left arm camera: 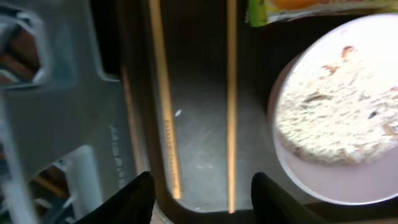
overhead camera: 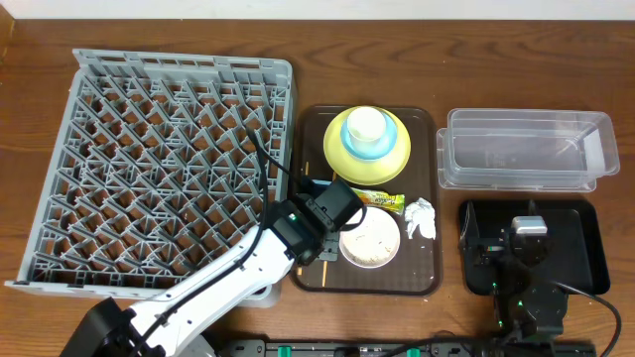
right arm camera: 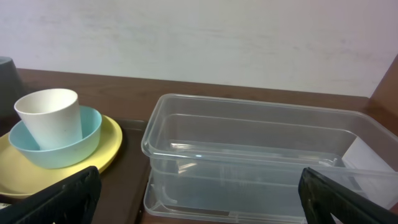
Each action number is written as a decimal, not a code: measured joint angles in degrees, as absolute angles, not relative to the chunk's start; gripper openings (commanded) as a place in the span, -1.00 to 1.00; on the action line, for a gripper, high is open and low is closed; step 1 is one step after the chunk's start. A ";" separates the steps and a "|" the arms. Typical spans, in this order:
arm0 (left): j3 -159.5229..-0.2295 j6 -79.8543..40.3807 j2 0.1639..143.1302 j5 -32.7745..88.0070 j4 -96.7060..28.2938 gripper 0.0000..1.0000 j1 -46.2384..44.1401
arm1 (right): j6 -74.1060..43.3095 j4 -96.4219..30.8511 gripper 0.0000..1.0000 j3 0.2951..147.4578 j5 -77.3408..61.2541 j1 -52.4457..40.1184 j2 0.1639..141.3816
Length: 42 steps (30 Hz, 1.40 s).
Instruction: Sort waste into correct bins and load items into the dishwasher
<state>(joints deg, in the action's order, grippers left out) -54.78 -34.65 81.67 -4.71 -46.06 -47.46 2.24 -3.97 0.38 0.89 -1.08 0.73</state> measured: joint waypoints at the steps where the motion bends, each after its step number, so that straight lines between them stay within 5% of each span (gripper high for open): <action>1: -54.92 -34.48 81.12 -5.82 -47.64 0.04 -47.46 | 2.26 -3.97 0.98 0.38 0.89 -1.08 0.73; 8: -57.23 -33.50 70.96 -14.20 -50.04 0.29 -44.27 | 2.24 -3.81 0.98 0.38 0.89 -1.08 0.73; 23: -58.98 -31.51 49.43 -15.79 -57.52 0.82 -21.04 | -8.25 -3.88 0.98 0.78 -17.50 -1.08 0.99; 33: -59.02 -31.16 48.49 -15.33 -58.37 0.85 -20.29 | -14.52 -25.63 0.98 27.00 -20.56 -1.08 18.79; 42: -59.18 -31.05 49.39 -15.35 -58.33 0.86 -20.29 | -9.41 -63.51 0.99 66.67 -21.32 -1.08 52.69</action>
<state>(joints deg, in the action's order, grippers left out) -59.18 -31.05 49.39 -15.35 -58.33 -20.29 -9.41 -63.51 66.67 -21.32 -1.08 52.69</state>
